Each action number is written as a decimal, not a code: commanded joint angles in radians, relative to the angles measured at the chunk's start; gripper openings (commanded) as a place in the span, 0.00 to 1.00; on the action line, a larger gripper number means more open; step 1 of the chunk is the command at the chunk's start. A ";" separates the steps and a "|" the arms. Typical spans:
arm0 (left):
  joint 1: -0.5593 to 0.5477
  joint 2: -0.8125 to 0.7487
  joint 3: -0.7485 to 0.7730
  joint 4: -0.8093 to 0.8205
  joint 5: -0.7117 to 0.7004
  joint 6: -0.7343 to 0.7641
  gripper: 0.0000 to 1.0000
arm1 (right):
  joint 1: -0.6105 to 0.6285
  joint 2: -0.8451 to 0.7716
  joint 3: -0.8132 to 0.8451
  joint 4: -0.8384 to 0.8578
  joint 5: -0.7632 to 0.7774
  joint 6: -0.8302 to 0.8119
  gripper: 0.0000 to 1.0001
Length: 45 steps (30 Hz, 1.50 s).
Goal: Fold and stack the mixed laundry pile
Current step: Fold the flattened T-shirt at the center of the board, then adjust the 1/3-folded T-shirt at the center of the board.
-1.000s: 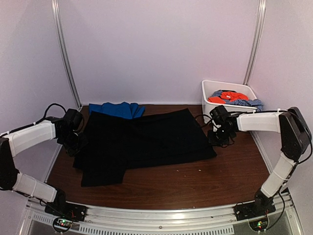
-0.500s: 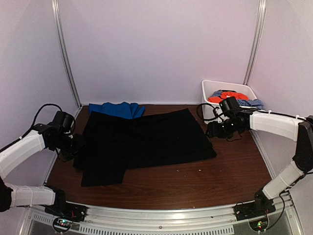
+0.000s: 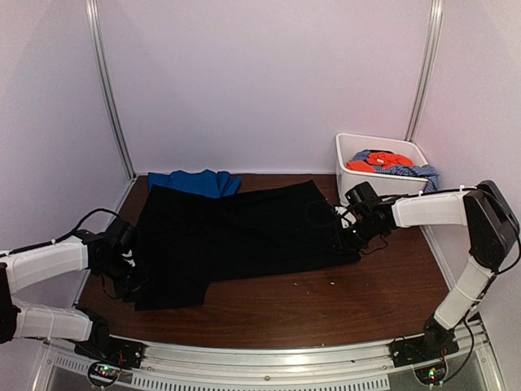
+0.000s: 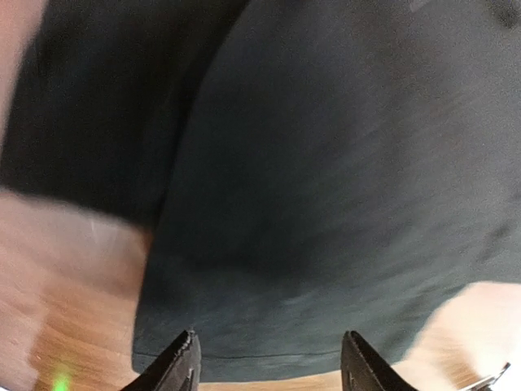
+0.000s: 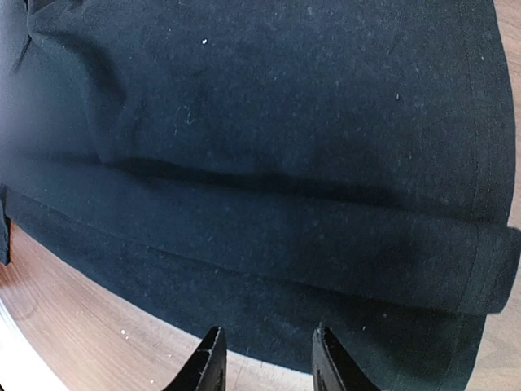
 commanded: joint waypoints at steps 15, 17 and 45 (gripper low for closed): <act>-0.132 0.135 -0.079 0.063 0.019 -0.174 0.42 | 0.002 0.115 -0.010 0.040 0.063 -0.032 0.33; -0.132 0.144 -0.076 0.076 0.017 -0.176 0.29 | 0.002 0.112 -0.013 0.035 0.068 -0.033 0.33; 0.011 0.415 0.418 0.671 -0.041 0.009 0.00 | -0.001 0.072 -0.056 0.037 0.074 -0.029 0.31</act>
